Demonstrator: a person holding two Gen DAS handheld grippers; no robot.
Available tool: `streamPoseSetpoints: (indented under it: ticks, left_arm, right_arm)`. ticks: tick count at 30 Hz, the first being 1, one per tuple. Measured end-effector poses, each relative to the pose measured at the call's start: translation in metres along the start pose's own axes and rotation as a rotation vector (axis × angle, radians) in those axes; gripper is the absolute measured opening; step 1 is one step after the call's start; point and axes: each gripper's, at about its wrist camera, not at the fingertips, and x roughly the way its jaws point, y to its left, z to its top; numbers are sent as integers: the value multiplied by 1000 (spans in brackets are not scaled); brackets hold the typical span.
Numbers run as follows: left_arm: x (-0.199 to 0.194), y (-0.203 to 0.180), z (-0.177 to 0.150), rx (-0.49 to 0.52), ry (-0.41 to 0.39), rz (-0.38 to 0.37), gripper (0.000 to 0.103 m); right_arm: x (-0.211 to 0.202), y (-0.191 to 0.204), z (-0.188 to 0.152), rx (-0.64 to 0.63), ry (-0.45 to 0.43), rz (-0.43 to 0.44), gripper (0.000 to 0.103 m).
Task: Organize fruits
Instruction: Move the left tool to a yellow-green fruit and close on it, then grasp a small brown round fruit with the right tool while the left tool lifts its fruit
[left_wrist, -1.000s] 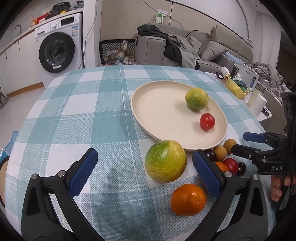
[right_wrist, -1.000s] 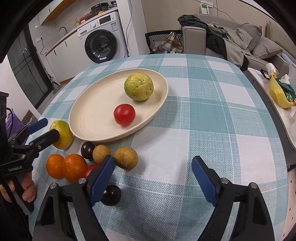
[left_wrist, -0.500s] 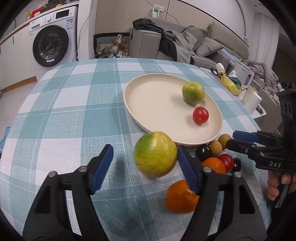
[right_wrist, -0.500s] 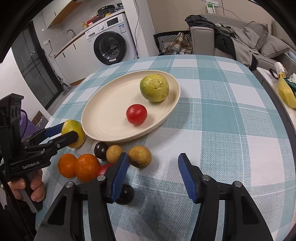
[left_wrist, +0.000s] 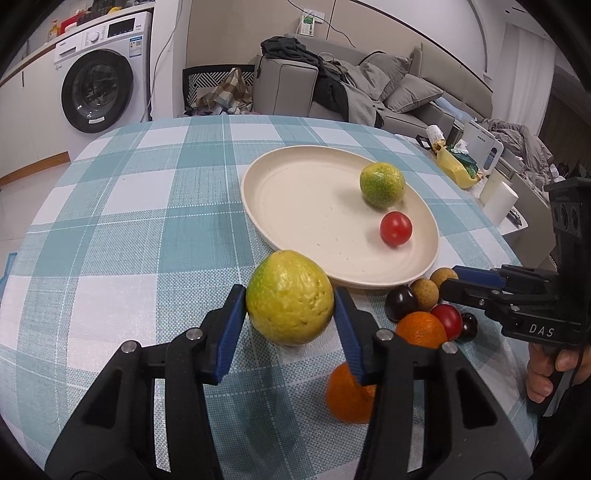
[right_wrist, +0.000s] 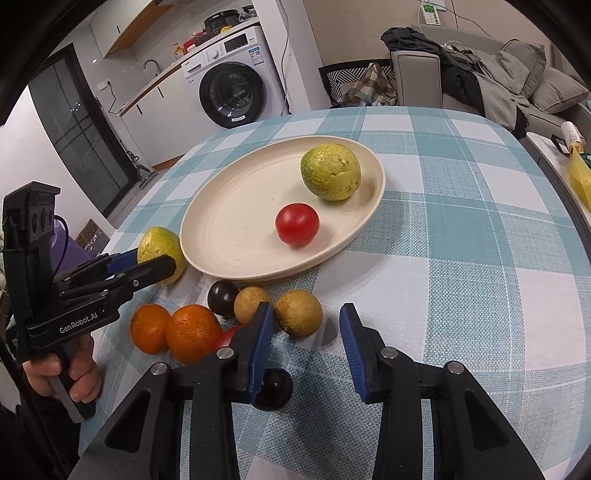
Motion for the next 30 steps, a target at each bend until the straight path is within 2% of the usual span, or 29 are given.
streamPoseSetpoints:
  ticks: [5,17,30]
  left_arm:
    - [-3,-1,0,5,-13,5,45]
    - [-13,0,2,7,-60,14,45]
    - [-25,2,4,-6,-129,17,45]
  right_arm:
    - [1,-1,0,14,3,41,28]
    - [0,-3,0,26,-11,32,28]
    - [-14,-7,2,46,-69,26,28]
